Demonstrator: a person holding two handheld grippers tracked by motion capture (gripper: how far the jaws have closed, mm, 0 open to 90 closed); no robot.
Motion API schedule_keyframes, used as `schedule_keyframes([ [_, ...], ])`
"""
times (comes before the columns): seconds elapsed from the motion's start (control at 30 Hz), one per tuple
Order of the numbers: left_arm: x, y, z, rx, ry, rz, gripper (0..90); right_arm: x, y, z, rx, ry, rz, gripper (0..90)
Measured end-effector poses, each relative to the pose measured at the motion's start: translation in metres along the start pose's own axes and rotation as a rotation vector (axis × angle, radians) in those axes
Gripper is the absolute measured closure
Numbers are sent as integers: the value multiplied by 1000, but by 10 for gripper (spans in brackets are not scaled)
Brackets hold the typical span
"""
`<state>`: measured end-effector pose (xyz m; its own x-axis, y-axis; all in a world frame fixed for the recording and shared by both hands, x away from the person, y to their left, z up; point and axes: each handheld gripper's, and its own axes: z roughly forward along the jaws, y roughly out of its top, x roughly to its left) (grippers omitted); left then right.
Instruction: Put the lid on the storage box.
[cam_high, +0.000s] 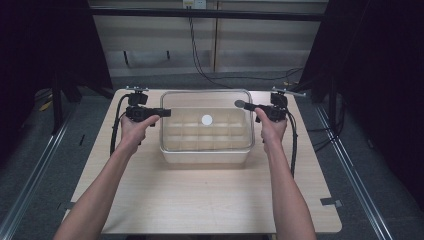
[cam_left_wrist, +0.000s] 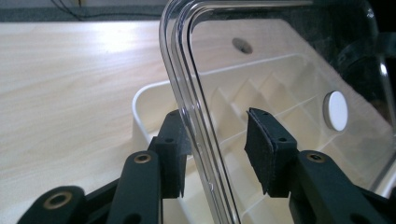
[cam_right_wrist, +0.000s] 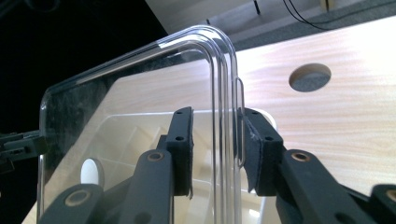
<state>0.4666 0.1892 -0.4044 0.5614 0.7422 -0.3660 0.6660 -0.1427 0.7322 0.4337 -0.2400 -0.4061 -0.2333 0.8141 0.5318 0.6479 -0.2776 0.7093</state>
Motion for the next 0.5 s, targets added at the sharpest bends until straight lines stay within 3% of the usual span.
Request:
schedule_keyframes([
  [0.2, 5, -4, 10, 15, 9, -30, 583, -6, -3, 9, 23, -20, 26, 659],
  [0.33, 9, -7, 16, 35, 39, -34, 604, -10, -6, 15, 54, -59, 13, 640],
  [0.5, 13, -10, 20, 49, 20, -55, 598, -14, -12, 20, 64, -83, 16, 630],
])
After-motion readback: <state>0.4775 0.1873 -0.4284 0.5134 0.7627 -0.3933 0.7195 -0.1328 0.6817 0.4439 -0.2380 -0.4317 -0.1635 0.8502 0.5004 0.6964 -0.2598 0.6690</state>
